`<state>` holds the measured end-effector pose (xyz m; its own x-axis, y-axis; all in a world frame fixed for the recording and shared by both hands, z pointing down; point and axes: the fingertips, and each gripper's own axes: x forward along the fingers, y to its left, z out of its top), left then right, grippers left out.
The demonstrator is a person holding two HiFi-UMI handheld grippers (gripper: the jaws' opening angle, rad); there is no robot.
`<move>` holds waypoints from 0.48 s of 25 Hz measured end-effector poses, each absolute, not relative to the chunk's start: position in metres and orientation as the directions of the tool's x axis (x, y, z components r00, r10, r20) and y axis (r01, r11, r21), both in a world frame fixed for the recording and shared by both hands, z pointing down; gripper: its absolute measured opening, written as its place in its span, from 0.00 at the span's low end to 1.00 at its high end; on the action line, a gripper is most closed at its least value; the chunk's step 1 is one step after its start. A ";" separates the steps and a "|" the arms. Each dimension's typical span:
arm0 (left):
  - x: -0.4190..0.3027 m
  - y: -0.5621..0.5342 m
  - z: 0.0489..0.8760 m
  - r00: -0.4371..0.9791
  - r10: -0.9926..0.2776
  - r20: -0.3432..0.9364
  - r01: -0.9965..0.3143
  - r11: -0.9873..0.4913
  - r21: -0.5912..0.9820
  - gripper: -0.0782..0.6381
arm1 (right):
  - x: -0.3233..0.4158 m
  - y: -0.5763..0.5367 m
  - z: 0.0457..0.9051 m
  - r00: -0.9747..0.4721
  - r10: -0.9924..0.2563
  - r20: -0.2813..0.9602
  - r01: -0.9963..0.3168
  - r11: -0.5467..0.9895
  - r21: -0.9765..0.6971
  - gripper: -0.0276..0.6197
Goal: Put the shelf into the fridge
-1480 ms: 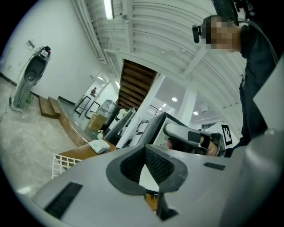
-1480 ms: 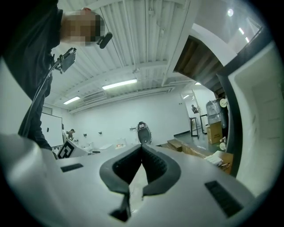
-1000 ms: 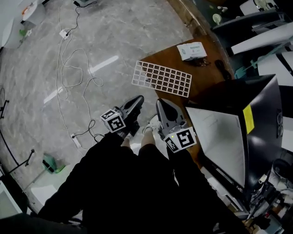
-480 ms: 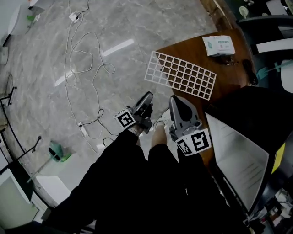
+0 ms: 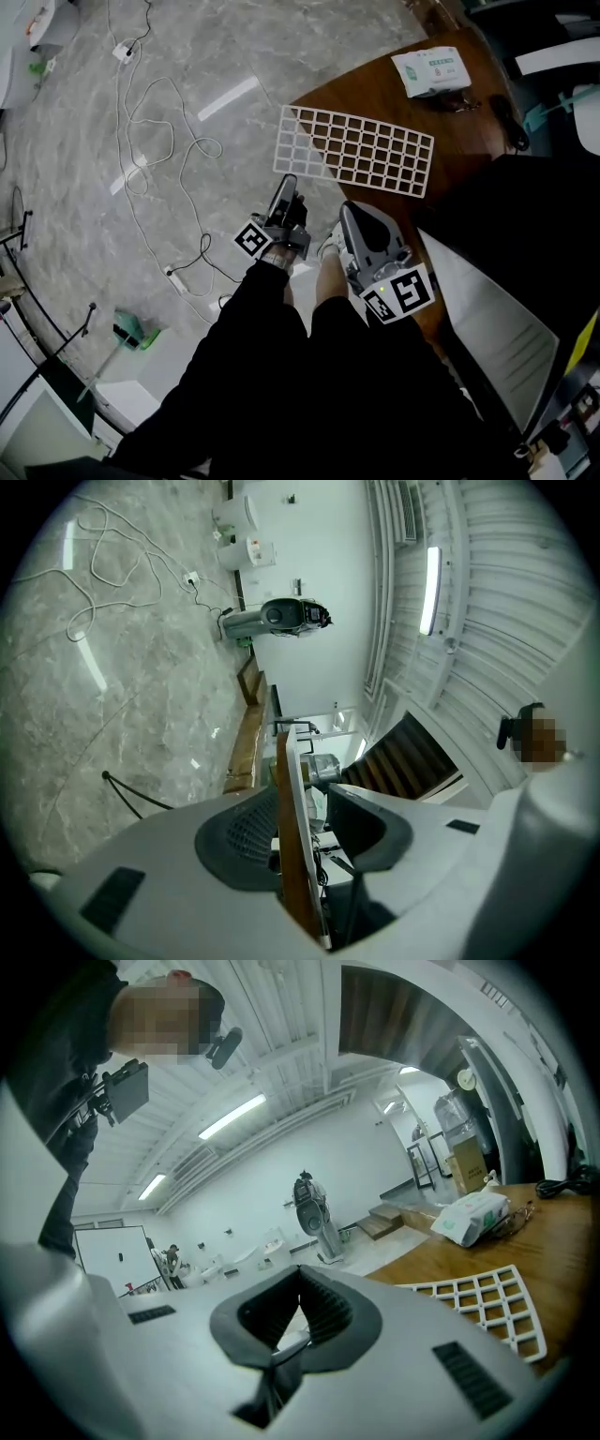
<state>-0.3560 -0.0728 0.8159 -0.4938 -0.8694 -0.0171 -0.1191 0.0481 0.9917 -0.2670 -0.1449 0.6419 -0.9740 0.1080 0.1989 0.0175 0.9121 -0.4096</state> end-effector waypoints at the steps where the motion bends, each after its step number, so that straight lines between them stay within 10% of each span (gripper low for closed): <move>1: -0.359 -0.075 0.817 -0.499 -0.866 -0.019 -0.116 0.045 0.992 0.32 | -0.267 -0.147 0.644 -0.974 0.104 0.201 0.013 0.912 -0.411 0.05; 12: -0.393 -0.103 0.822 -0.551 -0.834 -0.042 -0.078 0.001 0.997 0.32 | -0.263 -0.166 0.656 -0.973 0.071 0.221 -0.029 0.908 -0.419 0.05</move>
